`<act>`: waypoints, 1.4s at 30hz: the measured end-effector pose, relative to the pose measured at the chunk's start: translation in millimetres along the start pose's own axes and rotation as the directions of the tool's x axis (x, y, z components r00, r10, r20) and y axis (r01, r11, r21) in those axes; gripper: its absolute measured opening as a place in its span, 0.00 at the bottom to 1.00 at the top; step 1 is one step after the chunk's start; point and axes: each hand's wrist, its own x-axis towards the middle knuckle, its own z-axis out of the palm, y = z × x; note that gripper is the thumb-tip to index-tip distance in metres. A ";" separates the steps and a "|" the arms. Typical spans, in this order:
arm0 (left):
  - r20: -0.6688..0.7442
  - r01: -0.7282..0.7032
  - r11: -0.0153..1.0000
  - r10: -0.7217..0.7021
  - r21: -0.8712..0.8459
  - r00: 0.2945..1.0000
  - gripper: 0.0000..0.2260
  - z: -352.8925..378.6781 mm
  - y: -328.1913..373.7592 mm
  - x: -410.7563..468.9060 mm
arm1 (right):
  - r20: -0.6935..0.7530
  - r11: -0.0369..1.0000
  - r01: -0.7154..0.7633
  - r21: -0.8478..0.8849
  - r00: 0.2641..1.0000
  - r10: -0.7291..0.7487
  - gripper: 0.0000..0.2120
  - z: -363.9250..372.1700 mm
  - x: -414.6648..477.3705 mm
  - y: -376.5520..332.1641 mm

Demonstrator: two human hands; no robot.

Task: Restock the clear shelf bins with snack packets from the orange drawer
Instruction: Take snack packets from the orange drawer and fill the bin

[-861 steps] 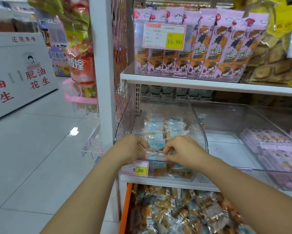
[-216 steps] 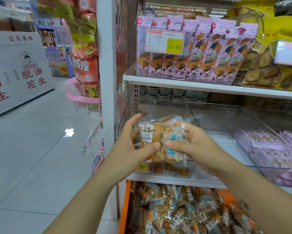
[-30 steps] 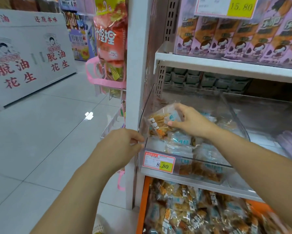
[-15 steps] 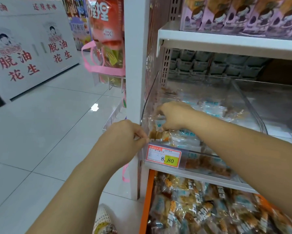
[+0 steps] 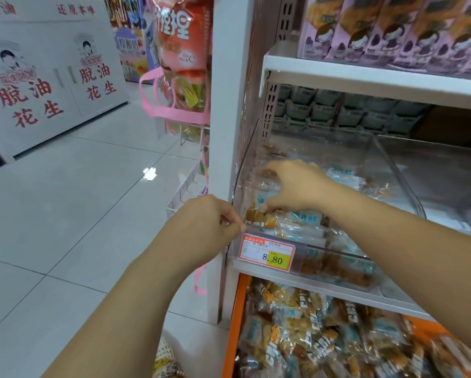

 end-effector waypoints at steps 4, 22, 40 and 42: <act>-0.006 0.005 1.000 -0.005 0.000 1.000 0.05 0.8 0.3 0.5 | -0.098 0.944 0.193 0.268 0.980 -0.172 0.08 -13.8 -25.9 -5.9; -0.032 0.022 1.000 -0.022 0.007 0.999 0.05 2.6 1.1 0.1 | 0.391 0.984 0.148 0.100 0.904 -0.176 0.05 30.3 -2.1 -22.4; -0.394 0.037 0.996 -0.004 0.078 0.919 0.05 18.5 18.6 -29.8 | -0.066 0.842 0.136 0.522 0.991 -0.119 0.17 -14.5 -95.3 9.0; -0.446 -0.072 0.997 0.074 0.020 0.892 0.04 33.2 29.7 -47.3 | -0.170 0.795 0.181 0.578 0.980 -0.100 0.15 -12.8 -138.2 18.5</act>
